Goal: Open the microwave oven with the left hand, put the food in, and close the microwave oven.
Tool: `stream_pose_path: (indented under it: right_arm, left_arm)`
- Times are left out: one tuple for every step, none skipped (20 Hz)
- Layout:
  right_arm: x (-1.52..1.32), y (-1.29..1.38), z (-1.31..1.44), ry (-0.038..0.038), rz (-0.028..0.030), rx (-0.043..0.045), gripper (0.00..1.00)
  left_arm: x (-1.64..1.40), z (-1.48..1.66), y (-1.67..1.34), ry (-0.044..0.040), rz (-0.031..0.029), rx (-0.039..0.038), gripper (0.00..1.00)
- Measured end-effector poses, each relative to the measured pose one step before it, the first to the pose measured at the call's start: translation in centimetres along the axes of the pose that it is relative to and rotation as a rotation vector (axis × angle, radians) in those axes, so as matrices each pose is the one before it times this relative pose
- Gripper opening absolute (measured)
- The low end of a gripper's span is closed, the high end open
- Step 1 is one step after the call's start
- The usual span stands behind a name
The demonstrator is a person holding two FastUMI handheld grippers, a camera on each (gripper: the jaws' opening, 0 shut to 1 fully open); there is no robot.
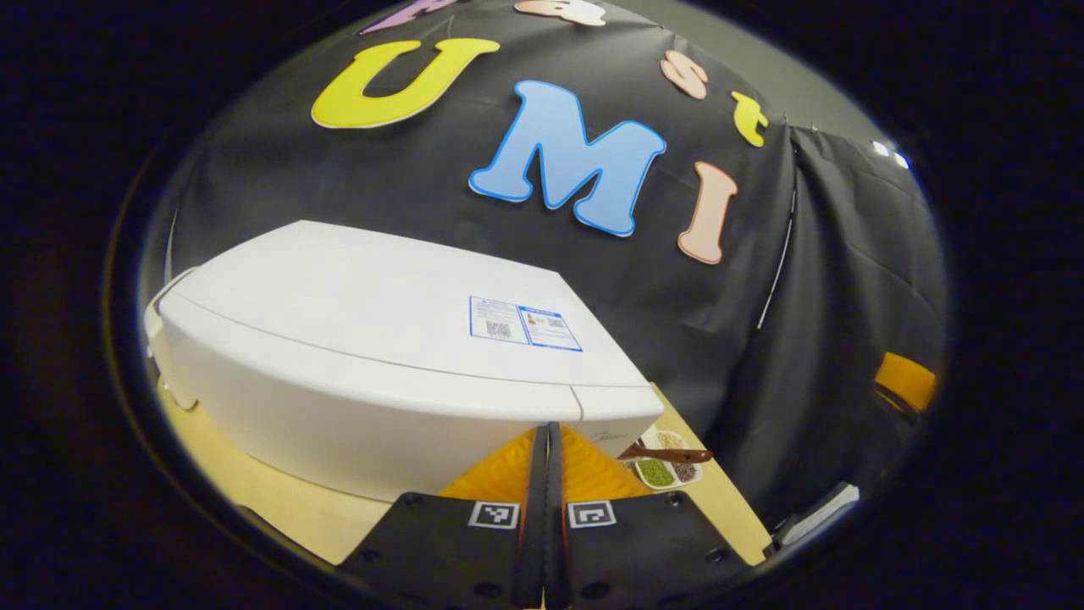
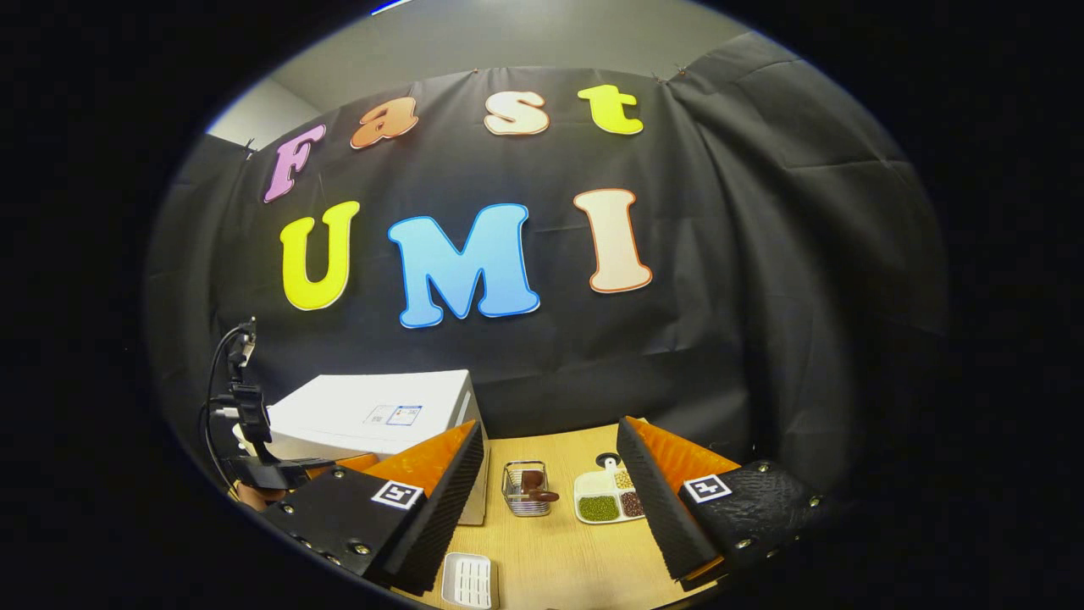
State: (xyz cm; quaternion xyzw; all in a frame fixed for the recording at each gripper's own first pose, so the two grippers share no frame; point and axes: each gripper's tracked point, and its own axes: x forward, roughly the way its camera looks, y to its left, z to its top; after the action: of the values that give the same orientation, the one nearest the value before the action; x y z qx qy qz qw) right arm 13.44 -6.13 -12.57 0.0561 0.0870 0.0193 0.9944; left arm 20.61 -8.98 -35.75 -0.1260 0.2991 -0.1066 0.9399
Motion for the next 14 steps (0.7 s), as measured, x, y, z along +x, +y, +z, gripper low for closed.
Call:
stream_pose_path:
  right_arm:
    - [-0.15, 0.273, 0.097, -0.00064, 0.00469, 0.00036, 0.96]
    - [-0.162, 0.395, 0.163, -0.00251, 0.00603, -0.00236, 0.96]
    - [-0.178, 0.37, 0.257, -0.00646, 0.00583, -0.00347, 0.96]
    - [-0.194, 0.311, 0.31, -0.00817, 0.00712, -0.00381, 0.96]
    - [-0.189, 0.454, 0.33, -0.00757, 0.00686, -0.00346, 0.96]
    - [-0.211, 0.525, 0.264, -0.00738, 0.00864, -0.00306, 0.96]
    - [-0.254, 0.521, 0.561, -0.00769, 0.00849, -0.00113, 0.96]
    - [-0.368, 0.588, 0.713, -0.01266, 0.00703, 0.0001, 0.96]
    - [-0.379, 0.354, 1.01, -0.01451, -0.00576, -0.00828, 0.96]
    - [-0.352, 0.033, 0.91, -0.01185, -0.01566, -0.01406, 0.96]
    - [-0.445, 0.486, 1.185, -0.01679, 0.00202, -0.00524, 0.96]
    - [-0.522, 0.953, 1.378, -0.01999, 0.00545, -0.00373, 0.96]
    - [-0.398, 0.543, 0.944, -0.01132, 0.0039, -0.00668, 0.96]
    - [-0.487, 0.691, 0.751, -0.00885, 0.00992, -0.0075, 0.96]
  left_arm:
    - [-0.295, 0.128, 0.358, 0.00182, 0.02119, 0.00539, 0.07]
    - [-0.437, 0.358, 0.588, -0.012, 0.02605, 0.01125, 0.07]
    - [-0.773, 0.827, 0.386, -0.02173, 0.01244, 0.00739, 0.07]
    - [-0.991, 0.815, 0.288, -0.02309, 0.00868, 0.00869, 0.07]
    - [-1.328, 1.152, 0.605, -0.02437, 0.01541, 0.02026, 0.07]
    - [-1.473, 1.332, 0.593, -0.03008, 0.01572, 0.02332, 0.07]
    - [-1.654, 1.879, 0.68, -0.03917, 0.02196, 0.02574, 0.07]
    - [-1.871, 2.135, 0.732, -0.04667, 0.02465, 0.02587, 0.07]
    - [-2.225, 2.791, 0.711, -0.06039, 0.0212, 0.03435, 0.07]
    - [-1.86, 2.556, 0.248, -0.06618, 0.00903, 0.02612, 0.29]
    - [-1.855, 2.63, 0.606, -0.06034, 0.02274, 0.03315, 0.52]
    - [-1.476, 2.306, 0.471, -0.05033, 0.01047, 0.02861, 0.74]
    - [-2.234, 1.967, 0.22, -0.02667, 0.00205, 0.00823, 0.96]
    - [-0.768, 1.689, 0.19, -0.01353, -0.00056, -0.00276, 0.96]
